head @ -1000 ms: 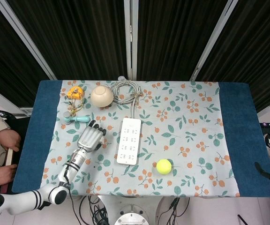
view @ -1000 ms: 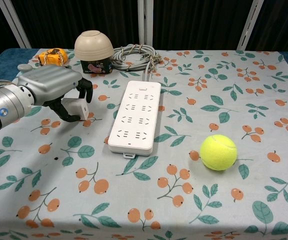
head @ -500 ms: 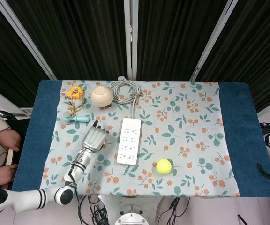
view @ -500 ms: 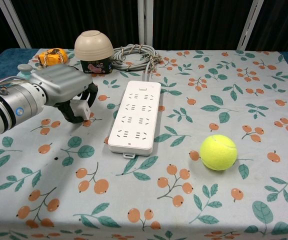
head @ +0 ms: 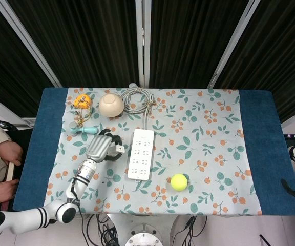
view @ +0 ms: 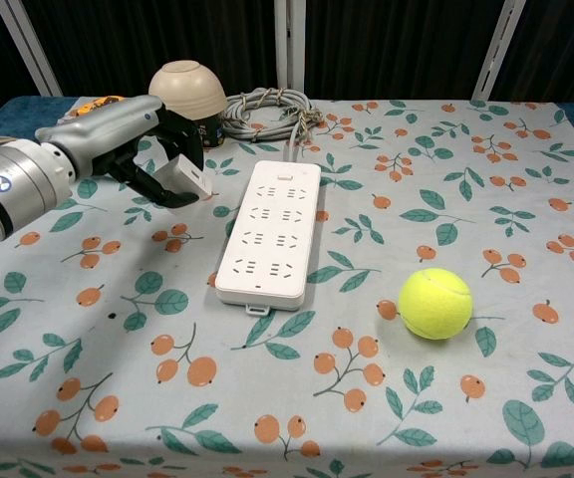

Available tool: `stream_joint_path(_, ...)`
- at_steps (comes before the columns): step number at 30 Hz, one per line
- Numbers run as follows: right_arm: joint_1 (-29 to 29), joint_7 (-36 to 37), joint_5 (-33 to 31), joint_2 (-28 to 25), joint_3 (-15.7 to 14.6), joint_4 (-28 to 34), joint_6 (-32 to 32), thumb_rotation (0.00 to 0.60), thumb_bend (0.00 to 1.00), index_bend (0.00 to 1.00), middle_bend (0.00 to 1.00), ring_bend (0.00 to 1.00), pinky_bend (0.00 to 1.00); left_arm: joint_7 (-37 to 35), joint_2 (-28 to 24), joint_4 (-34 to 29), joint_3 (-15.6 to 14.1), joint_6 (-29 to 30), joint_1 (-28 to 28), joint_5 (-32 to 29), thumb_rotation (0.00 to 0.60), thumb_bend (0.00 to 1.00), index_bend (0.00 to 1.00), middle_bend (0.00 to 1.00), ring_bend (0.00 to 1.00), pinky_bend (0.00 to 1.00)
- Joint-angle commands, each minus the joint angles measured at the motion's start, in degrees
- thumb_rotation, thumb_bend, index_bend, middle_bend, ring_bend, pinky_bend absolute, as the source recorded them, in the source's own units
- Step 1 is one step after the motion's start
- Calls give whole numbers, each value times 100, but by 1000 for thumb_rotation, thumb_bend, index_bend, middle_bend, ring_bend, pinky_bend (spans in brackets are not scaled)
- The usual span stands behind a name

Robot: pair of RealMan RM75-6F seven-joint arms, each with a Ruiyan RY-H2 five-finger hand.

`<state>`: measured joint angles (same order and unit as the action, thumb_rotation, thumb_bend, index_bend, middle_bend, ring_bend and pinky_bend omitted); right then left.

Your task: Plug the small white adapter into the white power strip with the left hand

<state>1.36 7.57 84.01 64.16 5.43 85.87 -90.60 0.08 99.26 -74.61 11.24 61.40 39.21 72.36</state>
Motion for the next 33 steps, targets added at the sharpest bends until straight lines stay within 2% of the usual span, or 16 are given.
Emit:
stream_joint_path(1, -5, -30, 3, -8, 8, 30, -1, 600, 149, 1, 144, 0, 69, -1878, 568, 1197, -38, 453, -216, 787, 600, 356, 562, 575, 385, 186)
stream_joint_path(9, -20, -142, -13, -33, 28, 135, 16, 600, 150, 1, 144, 0, 69, -2755, 1400, 2624, -168, 881, -280, 1054, 600, 333, 580, 576, 352, 146)
stream_joint_path(15, -10, -182, -17, -42, 35, 180, -3, 600, 149, 1, 144, 0, 69, -2998, 1688, 3256, -252, 1039, -326, 1154, 600, 296, 580, 574, 348, 130)
stream_joint_path(22, -8, -208, -3, -41, 35, 204, -13, 600, 149, 1, 144, 0, 69, -3142, 1807, 3579, -326, 1055, -378, 1196, 600, 249, 580, 568, 347, 105)
stream_joint_path(33, 26, -216, 0, -45, 34, 227, -59, 600, 149, 1, 144, 0, 70, -3129, 1839, 3928, -497, 1021, -440, 1308, 600, 228, 557, 535, 306, 78)
